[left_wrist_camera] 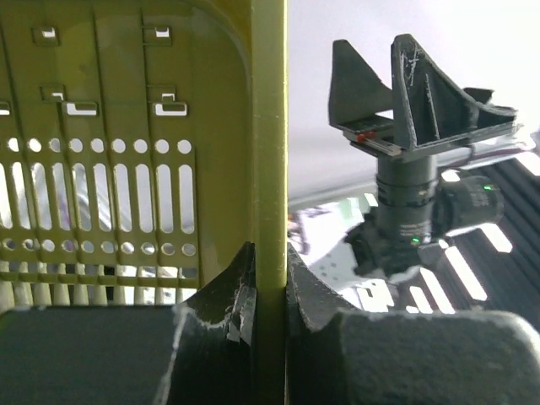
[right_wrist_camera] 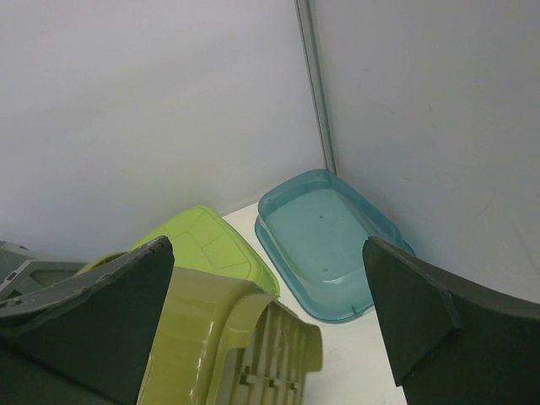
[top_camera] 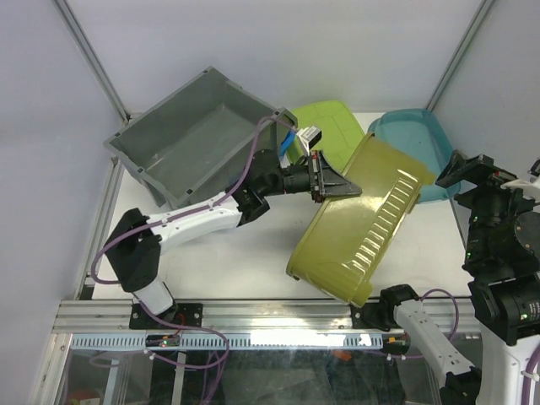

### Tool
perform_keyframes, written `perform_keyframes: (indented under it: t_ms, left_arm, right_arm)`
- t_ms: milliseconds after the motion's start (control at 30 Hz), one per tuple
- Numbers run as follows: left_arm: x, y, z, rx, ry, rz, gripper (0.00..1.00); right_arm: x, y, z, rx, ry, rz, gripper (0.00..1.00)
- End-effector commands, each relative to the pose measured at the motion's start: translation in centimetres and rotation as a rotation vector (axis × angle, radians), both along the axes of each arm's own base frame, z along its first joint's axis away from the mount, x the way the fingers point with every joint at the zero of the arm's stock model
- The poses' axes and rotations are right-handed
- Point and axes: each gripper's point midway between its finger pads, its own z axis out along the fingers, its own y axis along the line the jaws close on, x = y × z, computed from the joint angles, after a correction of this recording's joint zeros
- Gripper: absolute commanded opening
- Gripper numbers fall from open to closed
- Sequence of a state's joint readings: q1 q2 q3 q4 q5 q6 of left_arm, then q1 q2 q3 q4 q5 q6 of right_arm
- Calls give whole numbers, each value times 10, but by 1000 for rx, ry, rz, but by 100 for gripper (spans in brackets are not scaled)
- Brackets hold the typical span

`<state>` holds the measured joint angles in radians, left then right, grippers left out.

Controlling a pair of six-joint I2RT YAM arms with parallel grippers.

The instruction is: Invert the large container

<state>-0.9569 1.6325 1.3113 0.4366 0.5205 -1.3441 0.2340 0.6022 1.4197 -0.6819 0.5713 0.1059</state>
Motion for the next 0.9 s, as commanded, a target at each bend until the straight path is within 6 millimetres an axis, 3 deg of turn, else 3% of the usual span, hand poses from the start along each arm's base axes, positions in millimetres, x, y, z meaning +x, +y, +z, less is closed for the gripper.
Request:
perform_keyframes:
  t_ms: [0,233,533,667,867]
  left_arm:
    - [-22,35,49,-326,87,-200,0]
    - [7,25,-34,-236,259,-237,0]
    - [27,33,-126,-136,370,-268,0]
    - [29,30,-163,-63,384,-280,17]
    - [35,22,-206,81,354,-269,55]
  right_arm:
    - [-7,-6,10,6,-38,-24,99]
    - [-7,-5,-2,9,-6,-19,99]
    - [-8,-5,-8,-6,20,-18,99]
    - [-6,-3,-16,-9,43,-13,99]
    - [-5,1,-31,-5,90,12,99]
